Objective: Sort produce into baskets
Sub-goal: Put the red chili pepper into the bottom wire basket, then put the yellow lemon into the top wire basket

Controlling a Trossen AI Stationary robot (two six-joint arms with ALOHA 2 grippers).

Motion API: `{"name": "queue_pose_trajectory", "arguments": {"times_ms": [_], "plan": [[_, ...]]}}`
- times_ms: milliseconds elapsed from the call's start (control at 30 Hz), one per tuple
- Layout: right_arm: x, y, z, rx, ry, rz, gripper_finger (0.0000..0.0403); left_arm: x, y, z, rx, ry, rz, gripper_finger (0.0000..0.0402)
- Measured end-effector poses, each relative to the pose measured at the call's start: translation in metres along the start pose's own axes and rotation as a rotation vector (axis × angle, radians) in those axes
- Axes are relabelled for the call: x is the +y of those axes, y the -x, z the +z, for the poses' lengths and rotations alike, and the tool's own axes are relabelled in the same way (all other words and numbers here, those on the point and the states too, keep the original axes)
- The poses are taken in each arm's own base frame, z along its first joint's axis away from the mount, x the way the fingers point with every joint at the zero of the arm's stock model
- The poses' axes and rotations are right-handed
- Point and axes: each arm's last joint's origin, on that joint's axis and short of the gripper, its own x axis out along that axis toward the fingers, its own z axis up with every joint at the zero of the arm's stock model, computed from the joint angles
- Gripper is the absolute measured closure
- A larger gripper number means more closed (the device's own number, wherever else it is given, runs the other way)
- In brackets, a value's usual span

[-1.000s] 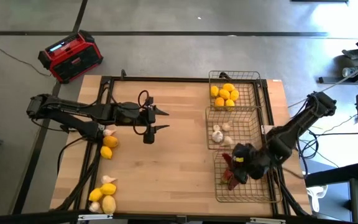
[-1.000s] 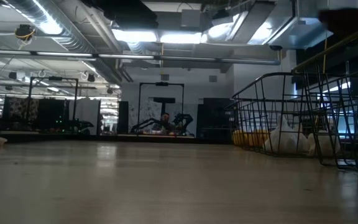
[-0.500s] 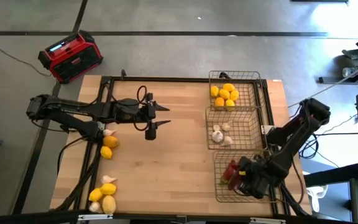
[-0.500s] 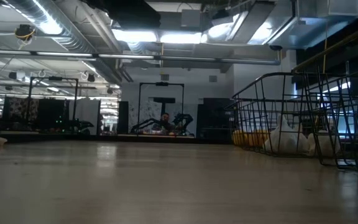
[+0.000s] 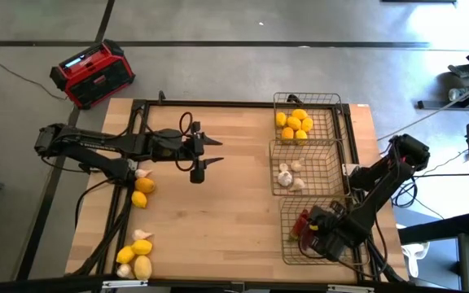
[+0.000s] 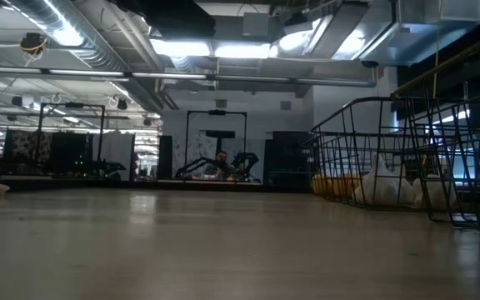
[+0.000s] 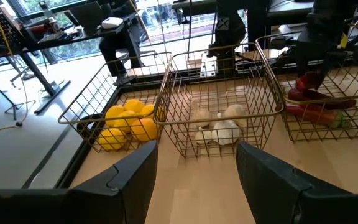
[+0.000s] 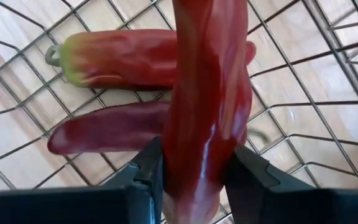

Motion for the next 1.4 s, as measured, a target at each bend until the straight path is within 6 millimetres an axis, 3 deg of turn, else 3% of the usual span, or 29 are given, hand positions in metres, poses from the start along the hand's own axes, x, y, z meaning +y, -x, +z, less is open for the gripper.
{"name": "queue_pose_trajectory", "arguments": {"times_ms": [100,367,500,600,733,867,1033,1200,1400], "plan": [[0.0,0.0,0.0,0.005,-0.03,-0.004,0.0272,0.0,0.0,0.0,0.0,0.002,0.0,0.0188],[-0.001,0.001,0.002,0.023,-0.056,-0.006,0.0188,0.0,0.0,0.0,0.0,0.006,0.0,0.0188],[-0.006,0.005,0.006,0.073,-0.095,-0.007,0.0173,0.0,0.0,0.0,0.0,0.006,0.0,0.0188],[-0.008,0.016,0.012,0.082,-0.099,0.026,0.0172,0.0,0.0,0.0,0.0,0.006,0.0,0.0188],[-0.007,0.046,0.022,0.055,-0.099,0.097,0.0171,0.0,0.0,0.0,0.0,0.006,0.0,0.0188],[-0.006,0.083,0.032,-0.095,-0.062,0.185,0.0171,0.0,0.0,0.0,0.001,0.006,0.0,0.0188],[-0.002,0.118,0.048,-0.466,0.047,0.2,0.0171,-0.001,0.0,0.0,0.0,0.018,-0.002,0.0188],[-0.006,0.125,0.065,-0.77,0.164,0.039,0.0171,-0.001,0.0,0.0,0.003,0.052,-0.007,0.0188],[-0.017,0.121,0.102,-0.803,0.247,-0.153,0.0171,-0.003,0.001,-0.007,0.077,0.119,-0.013,0.0188]]}}
